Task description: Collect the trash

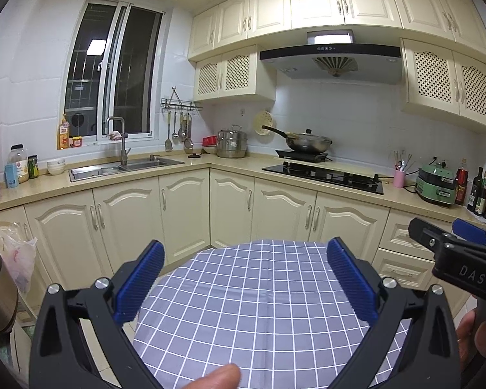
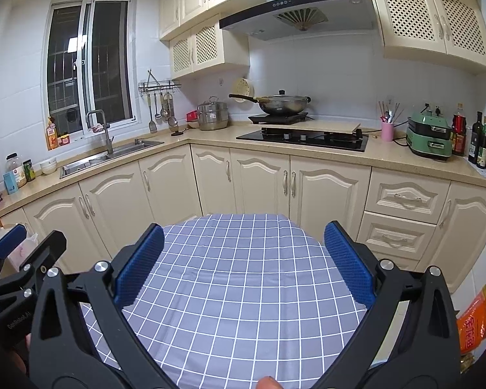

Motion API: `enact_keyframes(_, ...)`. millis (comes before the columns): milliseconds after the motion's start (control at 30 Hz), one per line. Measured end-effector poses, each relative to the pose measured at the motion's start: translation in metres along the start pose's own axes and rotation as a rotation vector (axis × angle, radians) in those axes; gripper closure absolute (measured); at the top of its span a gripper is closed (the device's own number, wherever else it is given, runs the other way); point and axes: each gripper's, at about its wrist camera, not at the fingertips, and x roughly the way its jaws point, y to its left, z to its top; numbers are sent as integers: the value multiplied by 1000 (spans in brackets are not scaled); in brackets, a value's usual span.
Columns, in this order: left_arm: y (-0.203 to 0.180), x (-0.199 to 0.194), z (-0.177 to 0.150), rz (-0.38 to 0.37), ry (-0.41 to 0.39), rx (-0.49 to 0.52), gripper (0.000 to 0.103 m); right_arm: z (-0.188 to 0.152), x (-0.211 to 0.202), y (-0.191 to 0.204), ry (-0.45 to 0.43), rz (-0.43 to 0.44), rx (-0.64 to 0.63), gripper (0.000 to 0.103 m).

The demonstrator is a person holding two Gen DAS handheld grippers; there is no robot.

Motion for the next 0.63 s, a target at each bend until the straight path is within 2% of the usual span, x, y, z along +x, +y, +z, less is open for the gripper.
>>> enact_keyframes(133, 0, -2, 2, 24, -28, 11, 5, 0, 0, 0, 1, 4, -1, 6)
enact_keyframes(300, 1, -4, 2, 9, -43, 9, 5, 0, 3, 1, 9, 6, -2, 6)
enact_keyframes(633, -4, 0, 4, 21, -40, 25, 5, 1, 5, 3, 14, 14, -2, 6)
